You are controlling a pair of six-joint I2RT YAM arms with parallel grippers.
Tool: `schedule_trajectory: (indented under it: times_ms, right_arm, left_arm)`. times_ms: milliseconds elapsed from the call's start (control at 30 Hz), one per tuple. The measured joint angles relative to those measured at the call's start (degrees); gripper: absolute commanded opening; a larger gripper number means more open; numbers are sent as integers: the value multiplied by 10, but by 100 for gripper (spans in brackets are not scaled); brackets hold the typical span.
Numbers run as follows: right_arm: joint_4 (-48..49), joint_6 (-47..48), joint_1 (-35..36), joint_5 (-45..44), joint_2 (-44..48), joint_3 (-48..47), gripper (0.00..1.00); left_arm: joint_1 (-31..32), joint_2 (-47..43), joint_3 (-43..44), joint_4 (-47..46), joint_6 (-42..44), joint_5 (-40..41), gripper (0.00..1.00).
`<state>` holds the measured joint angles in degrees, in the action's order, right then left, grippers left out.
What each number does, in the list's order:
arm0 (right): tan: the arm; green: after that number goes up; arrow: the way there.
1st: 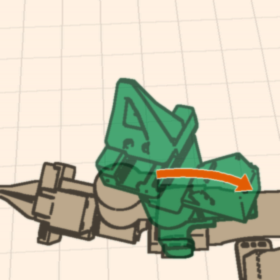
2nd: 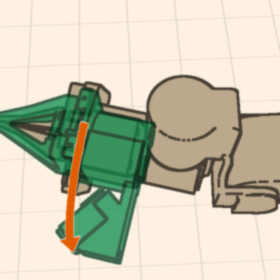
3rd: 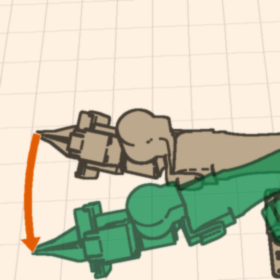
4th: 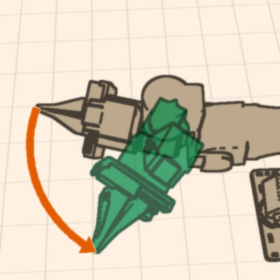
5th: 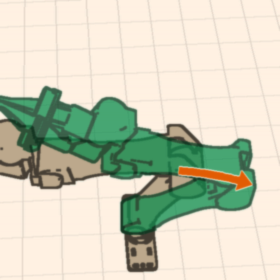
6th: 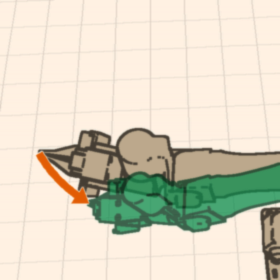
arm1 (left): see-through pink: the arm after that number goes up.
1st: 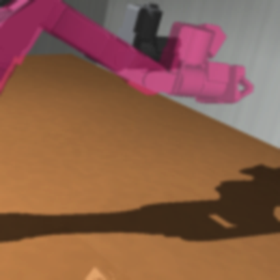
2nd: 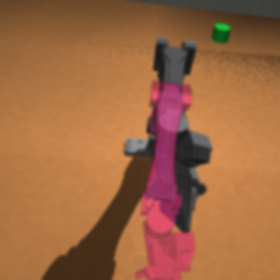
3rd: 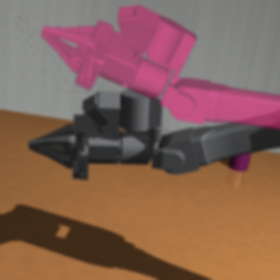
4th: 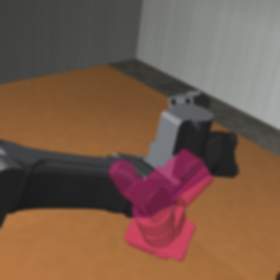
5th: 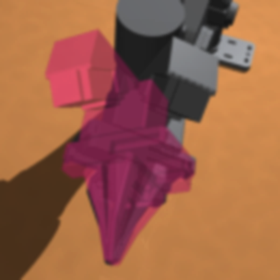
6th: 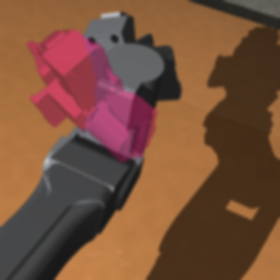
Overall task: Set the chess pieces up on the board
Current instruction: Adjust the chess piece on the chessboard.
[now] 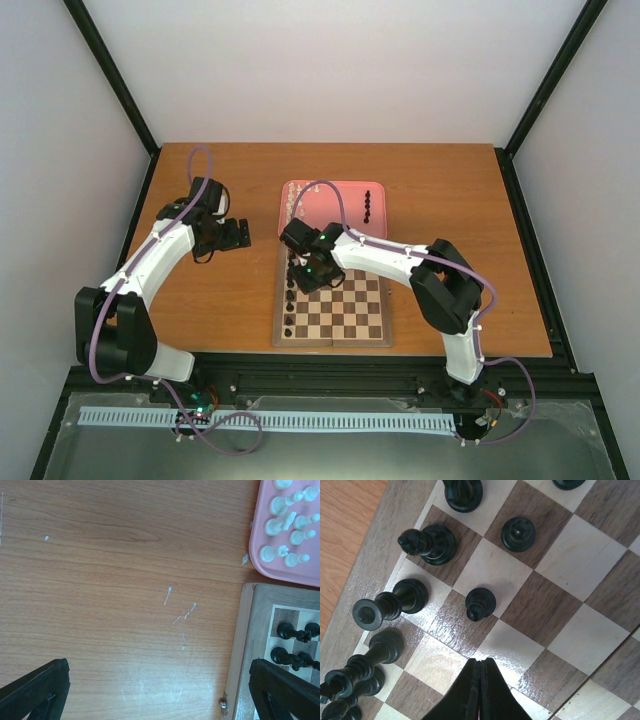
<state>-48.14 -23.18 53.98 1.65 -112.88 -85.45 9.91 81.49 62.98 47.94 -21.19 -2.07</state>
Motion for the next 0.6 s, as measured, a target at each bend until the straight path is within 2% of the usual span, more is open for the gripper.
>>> schedule_trajectory:
  times_ms: [600]
  right_arm:
    - [12, 7, -4, 38, -23, 0, 3]
  left_arm:
    - [0, 0, -1, -1, 0, 1, 100]
